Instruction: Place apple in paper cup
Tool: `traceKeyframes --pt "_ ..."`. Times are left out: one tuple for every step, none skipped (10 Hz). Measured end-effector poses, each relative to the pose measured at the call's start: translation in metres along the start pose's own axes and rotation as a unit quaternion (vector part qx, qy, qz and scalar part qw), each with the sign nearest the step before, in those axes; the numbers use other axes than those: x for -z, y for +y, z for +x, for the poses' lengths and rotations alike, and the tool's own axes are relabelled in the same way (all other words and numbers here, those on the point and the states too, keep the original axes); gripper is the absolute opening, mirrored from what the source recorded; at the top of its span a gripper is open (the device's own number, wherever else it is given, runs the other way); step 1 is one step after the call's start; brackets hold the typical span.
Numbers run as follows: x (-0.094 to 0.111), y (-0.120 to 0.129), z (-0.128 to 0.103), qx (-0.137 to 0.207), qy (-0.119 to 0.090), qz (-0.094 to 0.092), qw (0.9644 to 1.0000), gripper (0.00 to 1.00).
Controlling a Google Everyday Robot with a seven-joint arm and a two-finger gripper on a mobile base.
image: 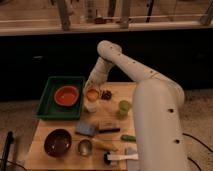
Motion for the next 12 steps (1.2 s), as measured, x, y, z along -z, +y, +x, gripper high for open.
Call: traceKeyframes --pt "0.0006 0.0002 -0.0002 0.000 0.001 0.000 1.0000 0.80" --pt "0.0009 0.0004 -0.0005 0.002 0.001 -0.001 1.0000 0.80" --pt "0.0010 0.0009 -0.0007 0.002 0.001 -0.001 1.0000 0.80" --pt "0.0016 0.0014 -0.0012 0.003 0.002 -0.001 1.0000 0.80" --pt "0.0021 0.0018 -0.0017 0.004 0.002 -0.001 1.0000 0.80" --pt "0.0029 0.0022 -0.0023 0.005 0.002 -0.001 1.0000 0.80" --pt "0.0037 0.0025 -0.0024 0.005 0.003 -0.001 1.0000 0.80" --pt "0.0037 0.0029 -0.0025 0.005 0.003 -0.001 1.0000 0.80" --pt "0.0040 0.0030 -0.0026 0.005 0.003 0.000 1.0000 0.80" --pt "0.0040 0.0032 -0.0025 0.005 0.004 0.000 1.0000 0.80" --pt "0.0041 0.0034 -0.0025 0.005 0.004 0.001 1.0000 0.80" --pt "0.0044 0.0031 -0.0023 0.005 0.004 0.001 1.0000 0.80"
